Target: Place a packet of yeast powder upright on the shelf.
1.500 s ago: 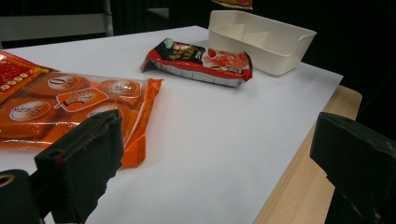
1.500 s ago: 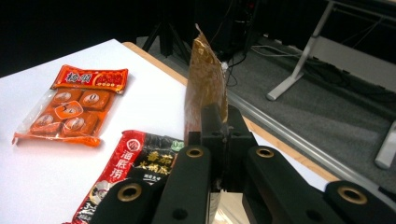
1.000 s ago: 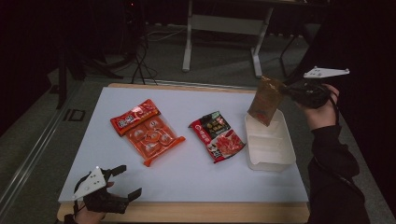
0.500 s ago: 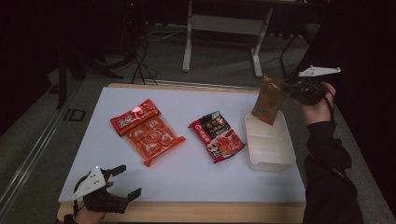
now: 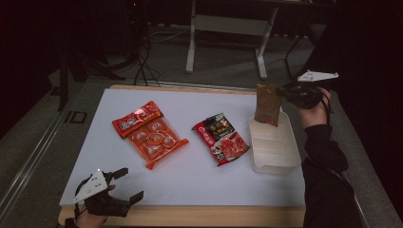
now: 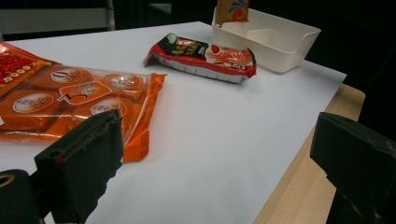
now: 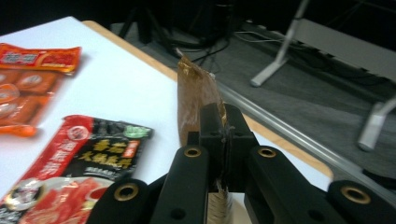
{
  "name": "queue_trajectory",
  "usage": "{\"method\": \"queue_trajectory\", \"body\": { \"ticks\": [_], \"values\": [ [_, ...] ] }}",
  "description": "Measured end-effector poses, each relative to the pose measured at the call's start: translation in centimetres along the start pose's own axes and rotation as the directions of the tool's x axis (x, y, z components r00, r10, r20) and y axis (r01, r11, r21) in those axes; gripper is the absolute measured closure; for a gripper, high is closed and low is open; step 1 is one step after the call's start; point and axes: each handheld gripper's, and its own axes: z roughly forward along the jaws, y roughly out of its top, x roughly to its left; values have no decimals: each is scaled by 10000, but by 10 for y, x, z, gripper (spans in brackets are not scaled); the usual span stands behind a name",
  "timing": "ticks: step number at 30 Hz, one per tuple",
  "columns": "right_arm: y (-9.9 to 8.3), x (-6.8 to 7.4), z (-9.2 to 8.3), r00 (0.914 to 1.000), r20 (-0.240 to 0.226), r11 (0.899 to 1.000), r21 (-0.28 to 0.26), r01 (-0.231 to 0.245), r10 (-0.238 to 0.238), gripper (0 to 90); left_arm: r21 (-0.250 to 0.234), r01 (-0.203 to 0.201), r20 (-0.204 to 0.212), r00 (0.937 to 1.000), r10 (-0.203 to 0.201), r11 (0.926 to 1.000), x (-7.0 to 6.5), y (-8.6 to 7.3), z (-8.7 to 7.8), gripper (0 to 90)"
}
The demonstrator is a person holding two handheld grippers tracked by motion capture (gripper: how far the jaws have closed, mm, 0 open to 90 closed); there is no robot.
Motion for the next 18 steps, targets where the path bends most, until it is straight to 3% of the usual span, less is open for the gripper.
{"method": "queue_trajectory", "body": {
  "ticks": [3,8,14,15,18],
  "values": [
    [0,2,2,9997,-241,10000,-23,-43,43,891,6,-1,-12,10000,1,10000,0,0,0,29],
    [-7,2,7,9926,-992,9971,-230,-731,705,892,13,1,-2,10000,-1,10000,0,0,0,29],
    [-12,6,14,9923,-1046,9976,-134,-686,669,892,39,0,-12,10000,0,10000,0,0,0,29],
    [-13,7,15,9950,-823,9983,103,-565,572,893,39,-3,-12,10000,3,10000,0,0,0,29],
    [-19,6,20,9938,-886,9970,448,-632,670,893,39,-6,0,10000,6,10000,0,0,0,29]
  ]
}}
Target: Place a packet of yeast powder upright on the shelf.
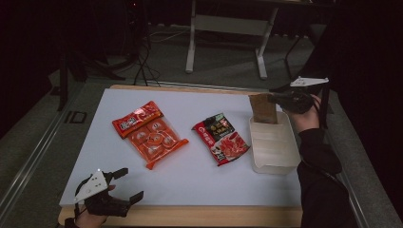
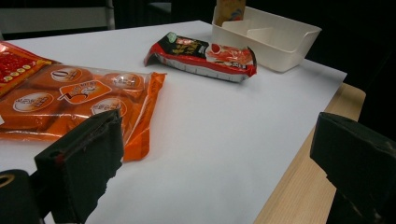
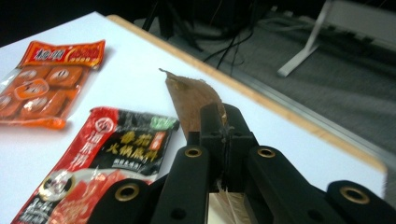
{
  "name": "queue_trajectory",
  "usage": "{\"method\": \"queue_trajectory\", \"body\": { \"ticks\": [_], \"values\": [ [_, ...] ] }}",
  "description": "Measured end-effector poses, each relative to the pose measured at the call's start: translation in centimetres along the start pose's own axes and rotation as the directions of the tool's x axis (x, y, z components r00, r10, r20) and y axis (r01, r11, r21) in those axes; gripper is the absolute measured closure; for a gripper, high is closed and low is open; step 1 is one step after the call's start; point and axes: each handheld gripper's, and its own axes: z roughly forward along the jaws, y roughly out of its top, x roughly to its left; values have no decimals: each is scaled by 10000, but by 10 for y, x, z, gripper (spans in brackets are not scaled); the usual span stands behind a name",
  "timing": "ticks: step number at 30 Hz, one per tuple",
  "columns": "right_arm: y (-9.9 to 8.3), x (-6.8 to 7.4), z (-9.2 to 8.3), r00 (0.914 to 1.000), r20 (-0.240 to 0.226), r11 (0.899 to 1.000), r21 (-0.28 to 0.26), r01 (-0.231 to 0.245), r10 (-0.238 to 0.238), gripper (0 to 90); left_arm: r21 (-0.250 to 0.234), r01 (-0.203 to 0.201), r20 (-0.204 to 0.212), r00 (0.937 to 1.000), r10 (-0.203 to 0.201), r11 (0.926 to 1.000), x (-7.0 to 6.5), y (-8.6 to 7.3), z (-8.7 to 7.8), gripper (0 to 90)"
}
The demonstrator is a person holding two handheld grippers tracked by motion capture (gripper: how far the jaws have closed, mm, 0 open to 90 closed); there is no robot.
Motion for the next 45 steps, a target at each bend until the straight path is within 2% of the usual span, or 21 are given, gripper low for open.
{"method": "queue_trajectory", "body": {
  "ticks": [3,5,8,10,16,18,21,25,27,30,31,32,35,36,37,39,42,44,45],
  "values": [
    [-7,-1,4,9998,-114,9998,-50,-182,181,892,19,-8,-1,10000,8,10000,0,0,0,29],
    [-11,-3,5,9995,212,9998,-3,-214,214,893,19,-13,-9,10000,13,10000,0,0,0,29],
    [-16,-8,4,9970,512,9983,-92,-571,575,893,32,-31,-4,10000,31,10000,0,0,0,29],
    [-19,-12,1,9922,801,9954,-137,-950,958,891,36,-31,1,10000,31,10000,0,0,0,29],
    [-25,-20,-6,9764,1421,9867,-197,-1613,1625,870,56,-56,-19,10000,57,10000,-1,0,0,29],
    [-26,-22,-10,9685,1758,9843,-287,-1739,1762,810,70,-82,-10,10000,82,9999,-1,0,0,29],
    [-25,-20,-16,9667,1732,9818,-580,-1807,1882,747,94,-97,-8,10000,97,9999,-1,0,0,29],
    [-20,-14,-29,9669,1823,9816,-993,-1628,1788,682,109,-84,10,10000,84,9999,-1,0,1,29],
    [-16,-10,-36,9646,1843,9786,-1166,-1694,1889,626,115,-91,17,10000,91,9999,-1,0,1,29],
    [-12,-5,-43,9657,1849,9776,-1393,-1577,1821,603,139,-112,22,9999,111,9998,-2,0,1,29],
    [-9,1,-47,9638,2026,9782,-1489,-1448,1735,510,131,-109,29,9999,108,9999,-2,0,1,29],
    [-7,6,-49,9639,2039,9766,-1648,-1385,1711,455,131,-105,29,9999,105,9999,-2,0,1,29],
    [-4,14,-52,9650,1956,9752,-1700,-1418,1744,401,145,-112,32,9999,111,9998,-2,0,1,29],
    [-3,18,-52,9672,1849,9737,-1788,-1411,1742,364,139,-103,35,9999,102,9999,-2,0,1,29],
    [-1,27,-53,9682,1837,9736,-1833,-1360,1698,276,140,-101,41,9999,100,9999,-2,0,1,29],
    [0,32,-53,9699,1793,9726,-1931,-1296,1648,217,144,-97,48,9999,96,9998,-2,0,2,29],
    [1,43,-53,9758,1399,9667,-2170,-1353,1680,148,164,-110,46,9999,109,9998,-2,0,2,29],
    [1,51,-53,9788,1179,9629,-2328,-1368,1675,142,161,-107,55,9999,106,9998,-2,0,2,29],
    [1,55,-53,9808,1177,9642,-2340,-1247,1554,139,161,-109,59,9999,108,9998,-2,0,2,29]
  ]
}}
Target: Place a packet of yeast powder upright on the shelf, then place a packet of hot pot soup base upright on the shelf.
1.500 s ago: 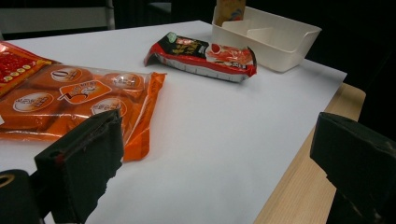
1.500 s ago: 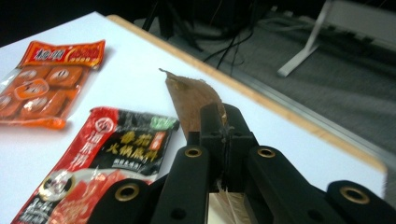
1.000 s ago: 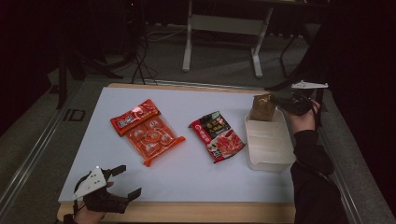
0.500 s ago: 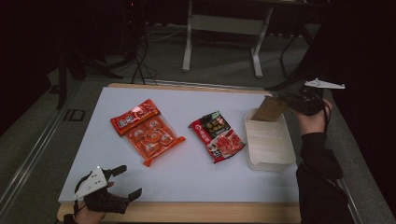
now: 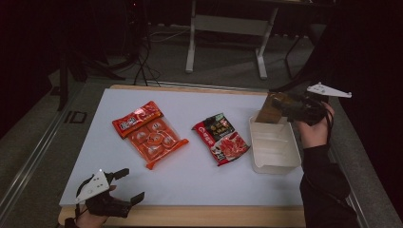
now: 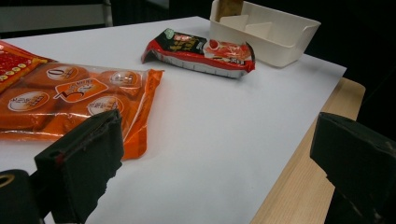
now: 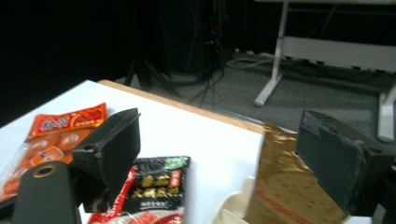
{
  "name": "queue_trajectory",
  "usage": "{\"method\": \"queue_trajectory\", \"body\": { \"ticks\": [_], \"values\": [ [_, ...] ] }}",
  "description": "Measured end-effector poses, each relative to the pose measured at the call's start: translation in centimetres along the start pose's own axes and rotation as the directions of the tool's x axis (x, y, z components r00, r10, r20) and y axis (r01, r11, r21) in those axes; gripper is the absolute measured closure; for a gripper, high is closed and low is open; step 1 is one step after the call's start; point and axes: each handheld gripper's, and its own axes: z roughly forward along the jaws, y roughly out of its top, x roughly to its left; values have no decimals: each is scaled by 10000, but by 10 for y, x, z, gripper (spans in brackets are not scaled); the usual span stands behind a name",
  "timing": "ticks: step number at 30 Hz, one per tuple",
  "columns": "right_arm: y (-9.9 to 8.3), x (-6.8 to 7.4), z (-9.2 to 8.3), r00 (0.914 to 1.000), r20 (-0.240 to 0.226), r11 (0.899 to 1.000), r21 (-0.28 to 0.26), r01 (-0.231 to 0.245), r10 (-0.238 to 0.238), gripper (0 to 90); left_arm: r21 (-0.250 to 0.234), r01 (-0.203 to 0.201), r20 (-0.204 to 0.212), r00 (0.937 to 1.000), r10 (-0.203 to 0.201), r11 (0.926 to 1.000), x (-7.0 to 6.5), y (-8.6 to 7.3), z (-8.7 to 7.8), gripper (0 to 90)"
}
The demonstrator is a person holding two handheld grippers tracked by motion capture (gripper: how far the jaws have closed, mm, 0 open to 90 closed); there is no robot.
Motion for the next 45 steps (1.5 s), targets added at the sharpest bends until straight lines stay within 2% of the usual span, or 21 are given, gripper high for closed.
{"method": "queue_trajectory", "body": {
  "ticks": [2,5,7,9,12,14,16,17,18,20,25,27,28,30,31,33,34,36,41,42,45],
  "values": [
    [-1,7,-1,9997,-163,9998,-37,197,-198,147,13,16,9,10000,-16,10000,0,0,0,29],
    [-4,16,-2,9970,-665,9992,-119,386,-393,174,11,4,30,10000,-4,10000,0,0,0,29],
    [-7,23,-1,9923,-1037,9977,-173,659,-673,173,21,-19,15,10000,19,10000,0,0,0,29],
    [-9,31,1,9876,-1215,9950,-9,998,-991,171,31,0,12,10000,0,10000,0,0,1,29],
    [-13,41,5,9825,-1704,9962,308,818,-754,166,18,7,9,10000,-7,10000,0,0,0,29],
    [-16,48,6,9765,-2006,9964,166,832,-781,136,9,13,4,10000,-13,10000,0,0,0,29],
    [-17,55,8,9744,-2155,9972,214,711,-648,135,18,21,13,10000,-21,10000,0,0,0,29],
    [-18,58,10,9698,-2353,9973,207,707,-638,124,22,2,18,10000,-2,10000,0,0,0,29],
    [-20,61,12,9655,-2518,9971,174,735,-667,118,33,-21,17,10000,21,10000,0,0,0,29],
    [-22,68,18,9628,-2555,9938,437,1022,-877,122,37,-27,16,10000,27,10000,-1,0,0,29],
    [-29,79,32,9512,-2931,9912,593,1186,-962,192,11,-12,29,10000,12,10000,-1,0,0,29],
    [-32,82,38,9533,-2835,9892,699,1292,-1045,255,21,-17,41,10000,17,10000,-1,0,0,29],
    [-33,83,43,9501,-2945,9870,882,1345,-1032,336,22,-24,47,10000,24,10000,-1,0,0,29],
    [-36,85,50,9555,-2727,9804,1259,1513,-1125,484,22,-28,52,10000,28,10000,-1,0,0,29],
    [-38,85,55,9581,-2686,9772,1554,1447,-992,509,39,-47,46,10000,47,10000,-1,0,0,29],
    [-40,84,63,9604,-2645,9716,1900,1407,-874,636,22,-31,63,10000,31,10000,-1,0,0,29],
    [-41,84,67,9630,-2580,9692,2066,1340,-781,640,13,-24,66,10000,24,10000,-1,0,0,29],
    [-43,83,76,9629,-2622,9623,2391,1293,-642,728,18,-17,69,10000,16,10000,-1,0,0,29],
    [-46,79,98,9719,-2315,9430,3124,1148,-416,897,-5,-20,75,10000,20,10000,-2,0,0,29],
    [-46,78,102,9737,-2257,9372,3316,1083,-327,900,12,-30,72,10000,30,10000,-2,0,0,29],
    [-47,77,113,9788,-1965,9187,3732,1294,-581,900,14,-28,84,10000,28,10000,-1,0,0,29]
  ]
}}
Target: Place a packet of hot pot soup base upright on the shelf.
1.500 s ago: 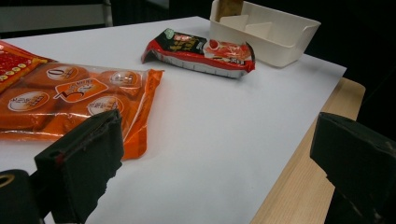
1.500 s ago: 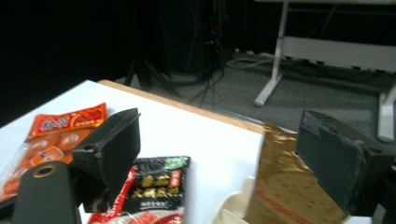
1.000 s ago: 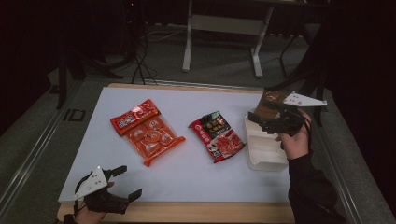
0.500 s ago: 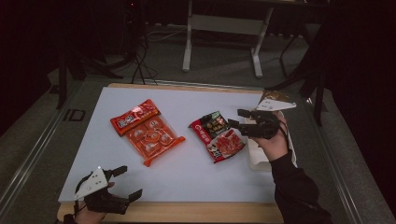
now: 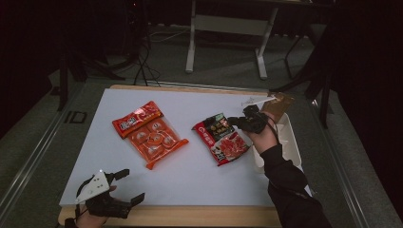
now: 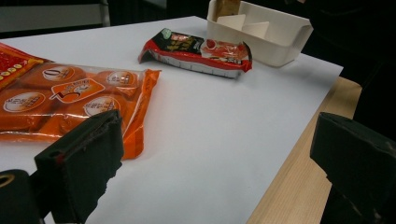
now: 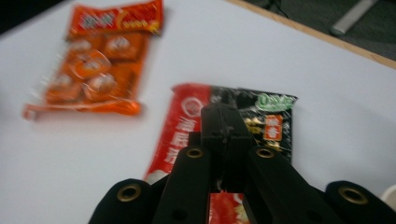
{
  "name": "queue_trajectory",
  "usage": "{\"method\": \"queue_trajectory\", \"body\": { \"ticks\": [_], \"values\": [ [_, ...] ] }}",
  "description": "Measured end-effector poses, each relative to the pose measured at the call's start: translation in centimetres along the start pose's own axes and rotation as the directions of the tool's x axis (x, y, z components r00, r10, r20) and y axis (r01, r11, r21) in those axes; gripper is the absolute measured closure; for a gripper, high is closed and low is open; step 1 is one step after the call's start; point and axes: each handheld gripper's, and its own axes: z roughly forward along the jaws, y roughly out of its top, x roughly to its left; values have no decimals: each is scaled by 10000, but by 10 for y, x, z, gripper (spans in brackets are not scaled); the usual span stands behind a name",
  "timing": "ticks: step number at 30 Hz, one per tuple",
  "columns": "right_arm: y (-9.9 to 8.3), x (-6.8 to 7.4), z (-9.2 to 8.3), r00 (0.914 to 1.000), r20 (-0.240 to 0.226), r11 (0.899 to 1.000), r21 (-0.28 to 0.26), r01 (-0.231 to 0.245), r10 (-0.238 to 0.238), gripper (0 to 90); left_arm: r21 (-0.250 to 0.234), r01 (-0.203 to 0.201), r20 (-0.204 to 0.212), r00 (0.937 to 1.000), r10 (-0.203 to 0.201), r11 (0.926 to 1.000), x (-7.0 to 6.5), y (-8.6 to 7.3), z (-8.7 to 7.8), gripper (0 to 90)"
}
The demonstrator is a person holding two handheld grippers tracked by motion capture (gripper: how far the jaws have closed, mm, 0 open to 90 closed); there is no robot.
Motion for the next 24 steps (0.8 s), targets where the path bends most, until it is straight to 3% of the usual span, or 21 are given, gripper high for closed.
{"method": "queue_trajectory", "body": {
  "ticks": [5,8,10,15,22,24],
  "values": [
    [3,-9,14,9991,379,9980,591,-221,199,900,12,-13,10,10000,13,10000,0,0,0,29],
    [2,-17,23,9967,542,9939,892,-651,604,900,3,-2,26,10000,2,10000,0,0,0,29],
    [0,-22,30,9928,896,9889,1185,-894,790,900,-5,-6,26,10000,6,10000,0,0,0,29],
    [-6,-31,42,9731,1903,9718,1705,-1629,1297,900,-8,0,40,10000,0,10000,0,0,0,29],
    [-12,-38,60,9472,3045,9366,2922,-1936,1007,900,-31,3,37,10000,-3,10000,0,0,0,29],
    [-14,-41,63,9392,3270,9298,3031,-2090,1045,900,-42,1,38,10000,-1,10000,0,0,0,29]
  ]
}}
